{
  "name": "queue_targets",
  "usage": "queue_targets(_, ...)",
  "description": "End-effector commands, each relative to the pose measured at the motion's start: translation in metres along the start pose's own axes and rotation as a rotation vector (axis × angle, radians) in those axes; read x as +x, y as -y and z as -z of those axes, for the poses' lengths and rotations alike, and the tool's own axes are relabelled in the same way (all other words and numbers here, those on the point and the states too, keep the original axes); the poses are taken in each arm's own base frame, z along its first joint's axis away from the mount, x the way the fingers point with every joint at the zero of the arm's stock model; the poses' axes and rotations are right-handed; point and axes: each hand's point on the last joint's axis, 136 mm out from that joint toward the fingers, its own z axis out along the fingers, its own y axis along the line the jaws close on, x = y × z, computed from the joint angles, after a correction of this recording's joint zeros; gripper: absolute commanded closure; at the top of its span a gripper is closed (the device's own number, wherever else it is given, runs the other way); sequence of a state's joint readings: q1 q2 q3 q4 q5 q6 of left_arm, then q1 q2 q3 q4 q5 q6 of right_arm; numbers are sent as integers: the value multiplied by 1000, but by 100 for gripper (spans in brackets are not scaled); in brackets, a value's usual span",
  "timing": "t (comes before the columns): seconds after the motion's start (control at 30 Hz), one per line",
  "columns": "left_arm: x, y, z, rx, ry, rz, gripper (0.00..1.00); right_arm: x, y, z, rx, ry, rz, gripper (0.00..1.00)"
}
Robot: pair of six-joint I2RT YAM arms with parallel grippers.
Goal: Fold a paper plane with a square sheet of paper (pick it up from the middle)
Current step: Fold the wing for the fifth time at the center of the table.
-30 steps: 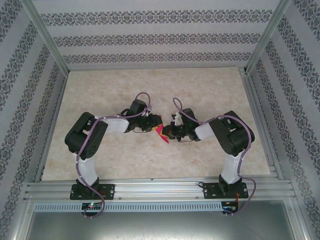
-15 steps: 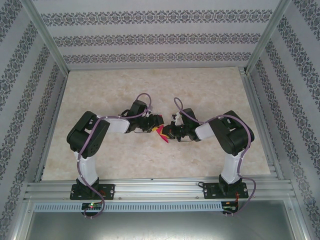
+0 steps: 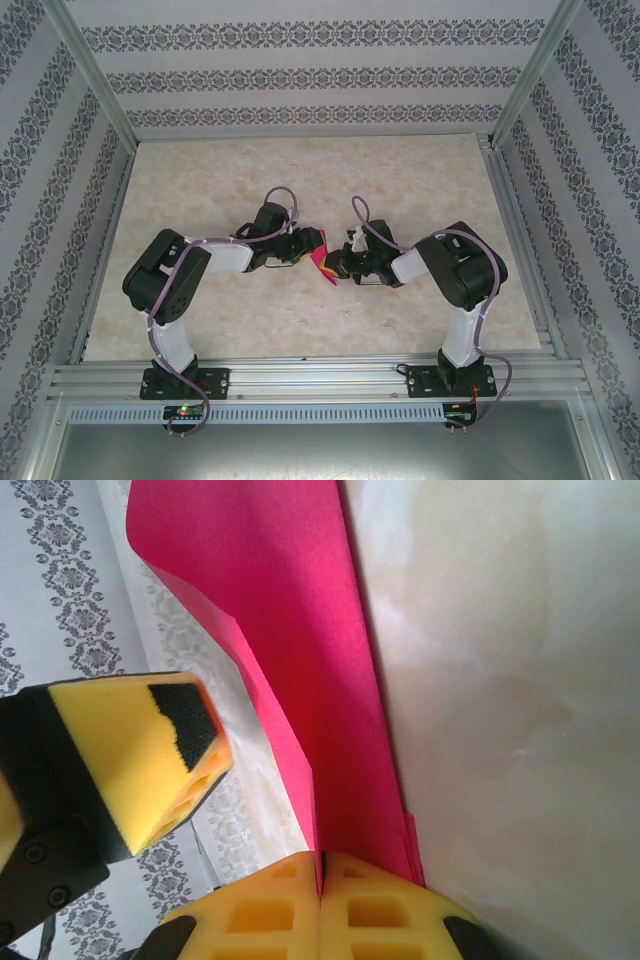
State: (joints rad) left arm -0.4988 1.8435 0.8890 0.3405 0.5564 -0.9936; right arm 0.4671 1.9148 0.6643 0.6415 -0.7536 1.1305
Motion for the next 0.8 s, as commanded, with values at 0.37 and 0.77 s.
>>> queue_targets(0.37,9,-22,-34,-95,-96,39,53,1,48,4,157,48,-104,91)
queue_targets(0.77,21,-40,-26,-185,-135,48,59,-1,5,28,191,49,37,72)
